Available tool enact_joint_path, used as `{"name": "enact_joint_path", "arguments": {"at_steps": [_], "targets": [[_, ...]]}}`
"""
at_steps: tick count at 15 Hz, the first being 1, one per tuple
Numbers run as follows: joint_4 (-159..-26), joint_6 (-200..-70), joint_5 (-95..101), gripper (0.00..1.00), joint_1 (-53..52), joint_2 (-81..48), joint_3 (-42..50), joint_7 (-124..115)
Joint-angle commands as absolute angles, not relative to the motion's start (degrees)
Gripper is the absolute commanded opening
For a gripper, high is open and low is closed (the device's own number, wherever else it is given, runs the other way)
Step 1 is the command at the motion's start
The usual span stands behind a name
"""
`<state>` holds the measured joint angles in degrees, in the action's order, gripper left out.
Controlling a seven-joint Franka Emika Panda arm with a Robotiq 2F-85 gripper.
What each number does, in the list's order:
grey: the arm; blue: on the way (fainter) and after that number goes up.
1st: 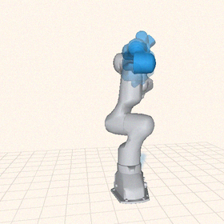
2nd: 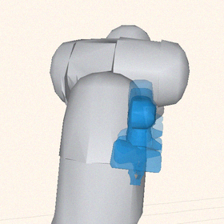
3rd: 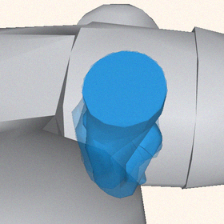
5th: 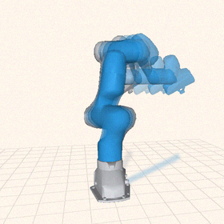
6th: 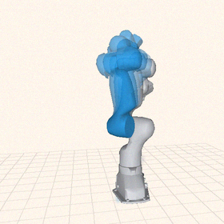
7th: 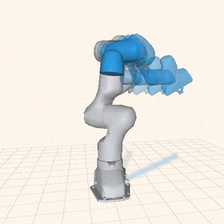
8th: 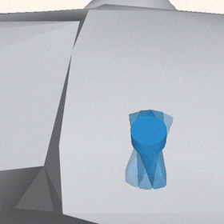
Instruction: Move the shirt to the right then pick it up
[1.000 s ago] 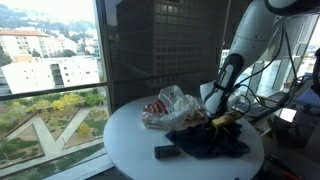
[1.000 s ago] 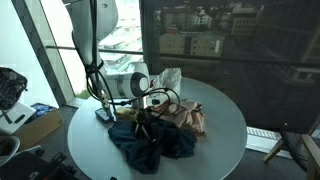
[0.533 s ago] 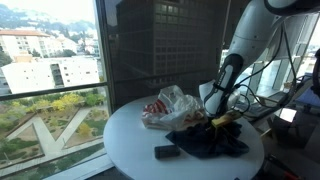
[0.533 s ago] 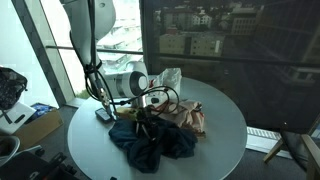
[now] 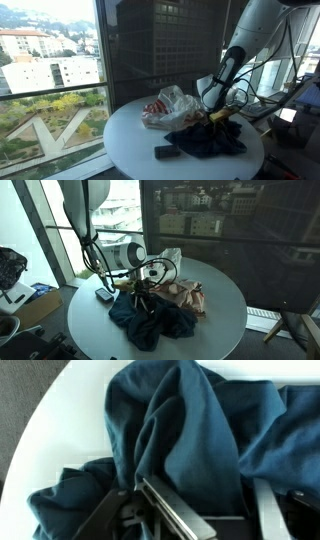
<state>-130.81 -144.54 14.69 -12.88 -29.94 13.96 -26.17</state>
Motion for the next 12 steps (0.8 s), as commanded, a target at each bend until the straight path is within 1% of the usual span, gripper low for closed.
{"name": "enact_joint_path", "arguments": {"at_steps": [1,7,12], "targets": [[-131.52,-136.07,16.43,0.41,-13.24,-22.38,13.83,-26.95],[-128.56,-120.43,14.82,0.41,-9.59,-12.02,9.18,-24.09],[-123.21,-108.87,14.42,0.41,-7.05,-4.21,4.94,-21.23]]}}
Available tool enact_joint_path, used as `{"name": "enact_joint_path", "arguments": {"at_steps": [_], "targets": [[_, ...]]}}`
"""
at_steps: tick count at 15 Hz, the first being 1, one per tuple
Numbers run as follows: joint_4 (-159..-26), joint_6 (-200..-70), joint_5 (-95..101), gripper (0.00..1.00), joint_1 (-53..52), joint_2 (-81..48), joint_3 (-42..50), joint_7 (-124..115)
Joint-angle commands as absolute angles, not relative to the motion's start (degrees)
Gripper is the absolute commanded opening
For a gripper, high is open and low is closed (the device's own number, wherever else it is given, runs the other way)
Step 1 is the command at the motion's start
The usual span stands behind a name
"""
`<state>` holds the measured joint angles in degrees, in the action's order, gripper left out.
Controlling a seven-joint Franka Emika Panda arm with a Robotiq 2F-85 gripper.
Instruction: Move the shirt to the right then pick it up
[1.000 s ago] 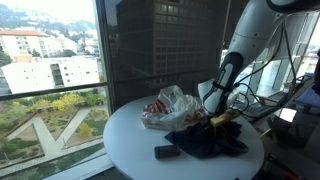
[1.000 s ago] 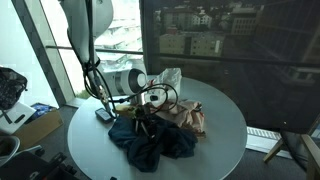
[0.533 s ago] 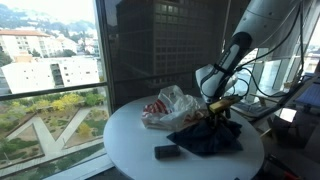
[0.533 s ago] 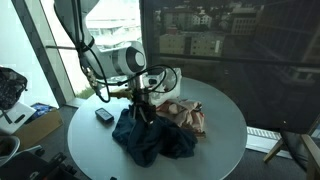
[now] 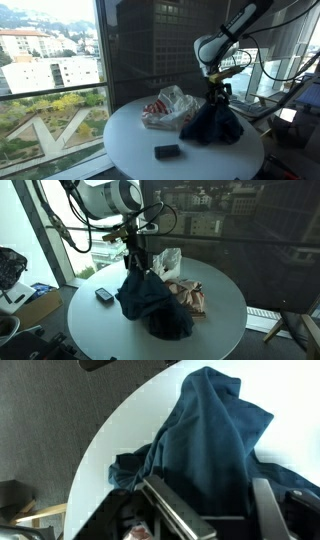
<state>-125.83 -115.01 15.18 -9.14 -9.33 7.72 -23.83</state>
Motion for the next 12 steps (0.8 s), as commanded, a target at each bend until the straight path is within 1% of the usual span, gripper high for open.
{"name": "enact_joint_path", "arguments": {"at_steps": [1,5,12], "targets": [[-121.87,-107.00,14.36,0.41,-6.69,-3.08,4.16,-20.75],[-116.66,-102.49,14.82,0.41,-5.51,1.56,1.78,-20.14],[-107.78,-100.69,14.94,0.41,-4.11,6.56,-0.68,-20.58]]}}
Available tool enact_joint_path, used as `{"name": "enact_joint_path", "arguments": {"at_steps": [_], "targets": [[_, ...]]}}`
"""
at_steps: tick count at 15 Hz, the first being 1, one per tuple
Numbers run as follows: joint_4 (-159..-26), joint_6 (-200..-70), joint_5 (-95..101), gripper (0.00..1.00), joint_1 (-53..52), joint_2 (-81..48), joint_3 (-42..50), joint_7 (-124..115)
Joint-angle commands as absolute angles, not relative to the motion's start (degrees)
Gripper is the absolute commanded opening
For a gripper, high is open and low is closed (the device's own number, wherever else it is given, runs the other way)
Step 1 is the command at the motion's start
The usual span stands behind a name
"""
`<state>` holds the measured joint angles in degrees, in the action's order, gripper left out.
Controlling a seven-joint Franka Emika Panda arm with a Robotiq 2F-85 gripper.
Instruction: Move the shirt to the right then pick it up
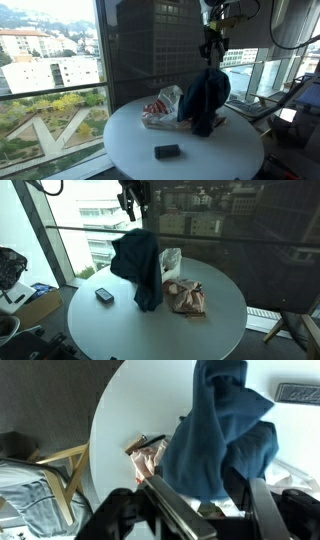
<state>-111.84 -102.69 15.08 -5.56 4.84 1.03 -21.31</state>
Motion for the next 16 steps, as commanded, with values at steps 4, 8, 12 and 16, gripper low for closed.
{"name": "enact_joint_path", "arguments": {"at_steps": [4,8,12,16], "targets": [[-103.91,-100.44,14.93,0.41,-3.57,7.20,-1.58,-20.54],[-106.16,-101.91,13.17,0.41,-3.17,6.47,-1.23,-18.84],[-113.10,-105.77,8.00,0.41,-2.20,5.49,-0.23,-15.38],[-123.68,-114.80,-0.25,0.41,-1.26,4.54,0.41,-10.72]]}}
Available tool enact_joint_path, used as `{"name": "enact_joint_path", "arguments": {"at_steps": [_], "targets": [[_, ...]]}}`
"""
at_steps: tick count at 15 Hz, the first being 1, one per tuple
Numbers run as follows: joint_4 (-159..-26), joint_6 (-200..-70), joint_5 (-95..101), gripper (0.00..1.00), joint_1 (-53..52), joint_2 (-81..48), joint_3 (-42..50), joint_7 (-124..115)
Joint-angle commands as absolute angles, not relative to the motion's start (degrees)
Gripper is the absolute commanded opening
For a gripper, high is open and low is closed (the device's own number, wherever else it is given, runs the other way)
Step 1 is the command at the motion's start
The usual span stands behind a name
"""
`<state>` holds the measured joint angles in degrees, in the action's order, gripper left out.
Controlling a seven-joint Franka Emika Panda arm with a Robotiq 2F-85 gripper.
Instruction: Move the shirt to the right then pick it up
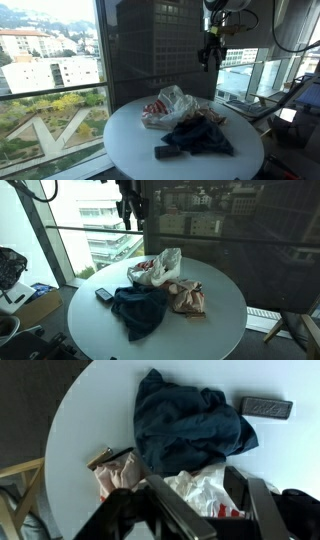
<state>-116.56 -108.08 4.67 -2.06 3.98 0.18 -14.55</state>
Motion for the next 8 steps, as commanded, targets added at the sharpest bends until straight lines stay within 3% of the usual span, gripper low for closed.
{"name": "enact_joint_path", "arguments": {"at_steps": [1,2,4,5,8], "targets": [[-126.13,-117.31,-0.80,0.41,-1.12,4.07,0.34,-10.00],[-129.08,-121.39,-0.55,0.41,-1.00,3.46,0.23,-9.71],[-133.06,-126.94,-0.79,0.89,-0.83,1.54,0.23,-9.11],[-134.93,-129.56,-0.52,0.89,-0.83,0.35,0.20,-8.99],[-138.62,-135.91,0.92,1.00,-0.95,-3.04,0.14,-9.68]]}}
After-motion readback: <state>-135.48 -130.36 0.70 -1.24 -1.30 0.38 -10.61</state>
